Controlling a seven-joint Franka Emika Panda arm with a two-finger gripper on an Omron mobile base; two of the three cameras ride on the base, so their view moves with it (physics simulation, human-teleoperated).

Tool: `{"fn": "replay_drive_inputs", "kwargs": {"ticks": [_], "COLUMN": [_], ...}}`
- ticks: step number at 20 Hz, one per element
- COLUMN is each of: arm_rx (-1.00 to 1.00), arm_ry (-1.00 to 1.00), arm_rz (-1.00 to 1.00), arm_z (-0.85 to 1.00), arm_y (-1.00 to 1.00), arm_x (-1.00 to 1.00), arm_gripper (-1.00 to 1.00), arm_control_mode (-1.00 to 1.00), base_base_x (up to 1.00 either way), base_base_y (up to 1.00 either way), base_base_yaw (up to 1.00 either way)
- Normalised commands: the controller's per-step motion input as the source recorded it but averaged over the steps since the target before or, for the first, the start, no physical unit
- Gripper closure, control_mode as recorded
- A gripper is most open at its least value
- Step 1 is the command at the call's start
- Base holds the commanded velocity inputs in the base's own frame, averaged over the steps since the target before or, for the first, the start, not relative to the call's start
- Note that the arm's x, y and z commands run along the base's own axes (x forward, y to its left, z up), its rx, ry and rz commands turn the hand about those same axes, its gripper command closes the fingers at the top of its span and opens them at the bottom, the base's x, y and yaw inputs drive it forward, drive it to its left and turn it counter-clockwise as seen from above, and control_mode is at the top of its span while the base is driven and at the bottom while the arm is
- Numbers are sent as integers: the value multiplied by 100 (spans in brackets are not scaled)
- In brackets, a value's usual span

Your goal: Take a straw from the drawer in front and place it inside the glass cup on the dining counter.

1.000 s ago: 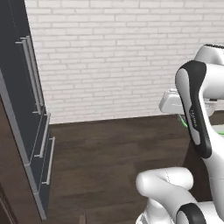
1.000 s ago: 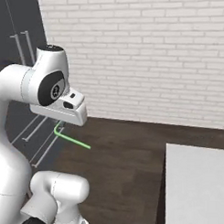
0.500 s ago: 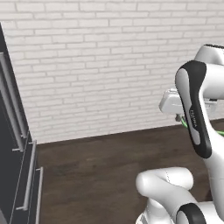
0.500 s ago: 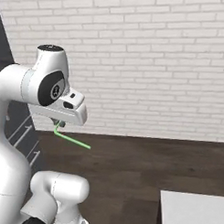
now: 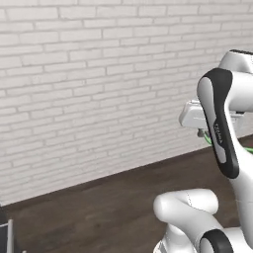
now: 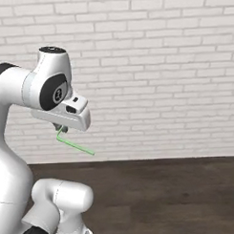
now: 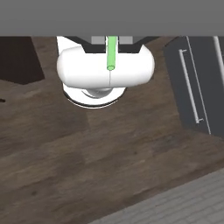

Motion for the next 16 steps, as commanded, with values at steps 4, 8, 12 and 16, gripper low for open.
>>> {"fn": "replay_drive_inputs", "kwargs": {"ticks": [4,8,12,16], "arm_rx": [0,0,0,0], "arm_ry": [0,0,0,0], "arm_rz": [0,0,0,0], "arm_z": [0,0,0,0], "arm_y": [0,0,0,0], "arm_x": [0,0,0,0], "arm_gripper": [100,100,100,100], "arm_control_mode": [100,100,100,100], "base_base_x": [100,88,83,80], "base_base_y": [8,12,14,14], "base_base_yaw": [-49,-55,-57,-57]}}
